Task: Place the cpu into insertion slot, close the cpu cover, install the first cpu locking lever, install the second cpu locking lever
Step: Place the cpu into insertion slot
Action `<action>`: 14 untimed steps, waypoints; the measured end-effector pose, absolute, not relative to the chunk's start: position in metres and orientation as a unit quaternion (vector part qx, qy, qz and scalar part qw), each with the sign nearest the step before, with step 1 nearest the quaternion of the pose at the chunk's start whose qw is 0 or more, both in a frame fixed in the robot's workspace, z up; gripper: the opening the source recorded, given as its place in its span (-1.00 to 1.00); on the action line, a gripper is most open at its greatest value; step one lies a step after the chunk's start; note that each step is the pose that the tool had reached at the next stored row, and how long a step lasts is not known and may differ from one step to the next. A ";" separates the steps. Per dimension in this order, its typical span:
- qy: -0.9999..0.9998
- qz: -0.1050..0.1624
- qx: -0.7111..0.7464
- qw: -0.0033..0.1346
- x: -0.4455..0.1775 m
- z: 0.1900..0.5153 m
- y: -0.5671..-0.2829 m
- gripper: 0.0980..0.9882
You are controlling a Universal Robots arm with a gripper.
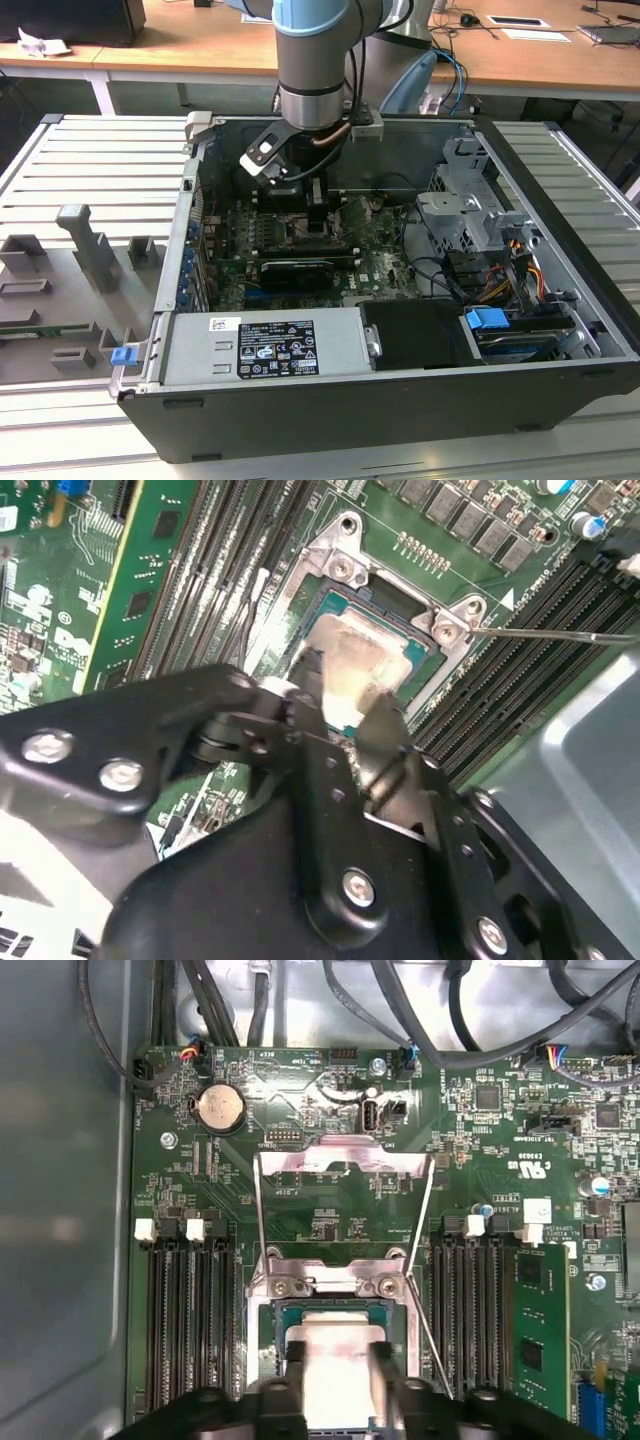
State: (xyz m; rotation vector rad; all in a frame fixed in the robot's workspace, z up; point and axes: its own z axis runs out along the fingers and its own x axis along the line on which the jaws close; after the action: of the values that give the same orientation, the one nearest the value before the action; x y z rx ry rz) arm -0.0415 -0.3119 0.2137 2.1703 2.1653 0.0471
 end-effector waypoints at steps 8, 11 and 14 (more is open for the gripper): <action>0.706 0.013 0.707 0.034 -0.041 0.218 -0.314 -0.98; 0.706 0.013 0.707 0.034 -0.041 0.219 -0.314 -0.98; 0.706 0.013 0.707 0.034 -0.041 0.219 -0.314 -0.98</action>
State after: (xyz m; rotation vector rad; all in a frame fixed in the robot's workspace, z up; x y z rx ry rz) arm -0.0405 -0.3138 0.2195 2.1753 2.1705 0.0391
